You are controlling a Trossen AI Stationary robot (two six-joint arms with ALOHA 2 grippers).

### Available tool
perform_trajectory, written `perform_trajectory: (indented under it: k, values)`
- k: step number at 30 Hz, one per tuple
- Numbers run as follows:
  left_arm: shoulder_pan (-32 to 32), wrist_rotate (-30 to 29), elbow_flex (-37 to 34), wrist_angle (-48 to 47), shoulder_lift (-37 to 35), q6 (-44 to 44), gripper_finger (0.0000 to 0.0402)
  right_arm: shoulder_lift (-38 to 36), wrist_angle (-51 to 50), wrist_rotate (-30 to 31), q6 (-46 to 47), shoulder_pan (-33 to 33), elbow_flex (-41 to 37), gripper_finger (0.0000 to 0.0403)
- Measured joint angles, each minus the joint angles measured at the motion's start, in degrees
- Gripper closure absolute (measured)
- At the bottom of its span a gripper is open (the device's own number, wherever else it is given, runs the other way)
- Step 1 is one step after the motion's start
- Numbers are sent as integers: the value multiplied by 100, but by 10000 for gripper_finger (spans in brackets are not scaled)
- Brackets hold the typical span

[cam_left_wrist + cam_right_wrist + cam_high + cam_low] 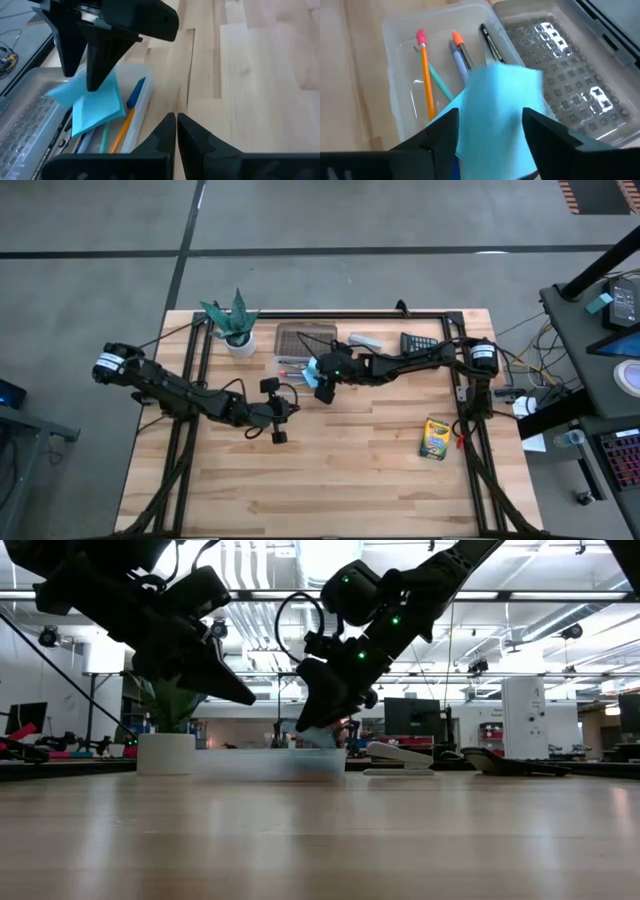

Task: Pack school essentials
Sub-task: Put the blue sticky note into the supply box, then put the yellow crayon box into the supply box

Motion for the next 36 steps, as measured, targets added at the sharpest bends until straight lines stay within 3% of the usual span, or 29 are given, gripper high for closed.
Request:
perform_trajectory:
  k: [6, 12, 17, 24, 32, 36]
  values:
    - [0, -1, 0, -10, 0, -7, 402, 9, -90, -5, 130, -19, 46, 151]
    - [0, 1, -7, -11, 0, -11, 402, -70, -866, 0, 100, 62, 554, 118]
    - [-31, 41, 4, 148, 0, -20, 402, -414, -1009, 136, -144, 642, 445, 119]
    - [-160, 384, 33, 1172, 0, -48, 402, -1215, -1009, 504, -11, 1564, -109, 136]
    - [-219, 476, 45, 1739, 0, -26, 402, -2344, -1365, 450, 1484, 2543, -1088, 142]
    - [-214, 472, 76, 1765, 0, -1, 402, -2828, -1921, -273, 2957, 2894, -1360, 142]
